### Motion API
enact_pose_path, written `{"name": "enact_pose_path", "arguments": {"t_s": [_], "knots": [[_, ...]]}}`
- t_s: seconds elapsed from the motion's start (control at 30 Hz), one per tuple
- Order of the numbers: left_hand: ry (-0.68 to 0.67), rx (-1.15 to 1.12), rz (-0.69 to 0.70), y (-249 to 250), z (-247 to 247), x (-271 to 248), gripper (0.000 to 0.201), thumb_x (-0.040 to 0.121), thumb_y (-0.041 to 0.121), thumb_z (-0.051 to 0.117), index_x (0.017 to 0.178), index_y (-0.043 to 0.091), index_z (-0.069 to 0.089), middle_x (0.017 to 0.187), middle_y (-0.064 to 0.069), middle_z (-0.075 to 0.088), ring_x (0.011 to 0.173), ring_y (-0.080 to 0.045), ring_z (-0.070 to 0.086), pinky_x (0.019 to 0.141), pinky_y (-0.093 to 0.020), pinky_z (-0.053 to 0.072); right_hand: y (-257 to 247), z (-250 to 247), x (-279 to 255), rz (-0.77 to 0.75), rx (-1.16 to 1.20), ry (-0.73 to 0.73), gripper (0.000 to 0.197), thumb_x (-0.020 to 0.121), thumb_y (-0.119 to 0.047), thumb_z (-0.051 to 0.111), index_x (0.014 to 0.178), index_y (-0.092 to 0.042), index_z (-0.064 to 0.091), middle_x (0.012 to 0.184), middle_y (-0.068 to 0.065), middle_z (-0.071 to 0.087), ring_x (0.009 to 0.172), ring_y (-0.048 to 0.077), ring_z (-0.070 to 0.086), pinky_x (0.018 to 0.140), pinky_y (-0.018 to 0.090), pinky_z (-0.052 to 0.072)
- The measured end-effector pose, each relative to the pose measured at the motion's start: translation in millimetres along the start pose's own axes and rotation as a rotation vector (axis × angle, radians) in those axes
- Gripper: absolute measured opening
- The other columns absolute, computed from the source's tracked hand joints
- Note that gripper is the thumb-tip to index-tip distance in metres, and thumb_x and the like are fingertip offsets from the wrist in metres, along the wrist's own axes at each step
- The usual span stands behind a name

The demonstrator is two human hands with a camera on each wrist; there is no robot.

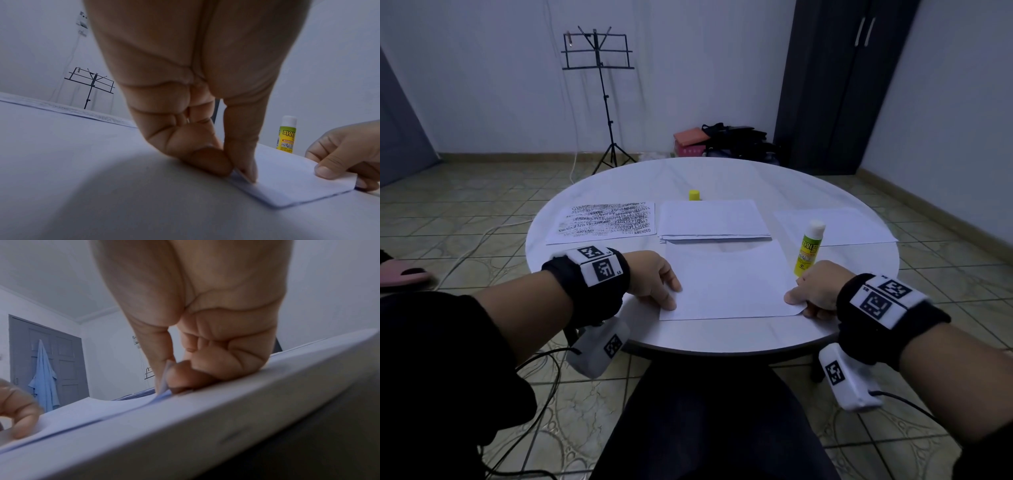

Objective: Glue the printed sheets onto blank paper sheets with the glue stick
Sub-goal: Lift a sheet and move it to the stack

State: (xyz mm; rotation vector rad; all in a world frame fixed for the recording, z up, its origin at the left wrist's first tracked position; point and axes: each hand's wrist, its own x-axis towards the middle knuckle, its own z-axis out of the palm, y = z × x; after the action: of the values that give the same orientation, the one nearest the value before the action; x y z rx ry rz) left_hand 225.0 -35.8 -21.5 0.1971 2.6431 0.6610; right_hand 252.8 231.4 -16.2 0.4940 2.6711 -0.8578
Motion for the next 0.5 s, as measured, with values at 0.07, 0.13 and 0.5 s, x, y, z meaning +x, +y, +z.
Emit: {"name": "enact_pose_path", "arguments": {"t_s": [0.07,0.13,0.5], "knots": [[0.008,0.023,-0.004,0.3,-0.4,0.0,0.028,0.075,0.020,0.080,0.098,0.025,0.064,0.060,0.008,0.053,0.043,-0.004,0.046,0.048,-0.009,0.038,0.4,-0.1,0.2,0.001,0.000,0.000,0.020,0.085,-0.015,0.068,0.088,-0.005,0.051,0.058,0.010,0.057,0.044,0.018,0.045,0.047,0.022,0.038],[0.011,0.034,-0.011,0.9,-1.1,-0.2,0.028,0.075,0.021,0.080,0.099,0.024,0.065,0.061,0.008,0.053,0.045,-0.006,0.044,0.044,-0.009,0.036,0.9,-0.1,0.8,0.003,0.006,0.000,0.020,0.085,-0.014,0.068,0.090,-0.005,0.052,0.057,0.010,0.057,0.043,0.018,0.045,0.047,0.022,0.038],[-0.005,0.010,-0.021,1.3,-0.9,2.8,0.026,0.074,0.018,0.080,0.093,0.025,0.064,0.062,0.004,0.053,0.037,-0.005,0.039,0.046,-0.013,0.037,4.0,0.1,5.4,-0.007,0.034,0.000,0.023,0.083,-0.012,0.069,0.080,-0.006,0.047,0.051,0.010,0.056,0.034,0.015,0.043,0.043,0.020,0.036]]}}
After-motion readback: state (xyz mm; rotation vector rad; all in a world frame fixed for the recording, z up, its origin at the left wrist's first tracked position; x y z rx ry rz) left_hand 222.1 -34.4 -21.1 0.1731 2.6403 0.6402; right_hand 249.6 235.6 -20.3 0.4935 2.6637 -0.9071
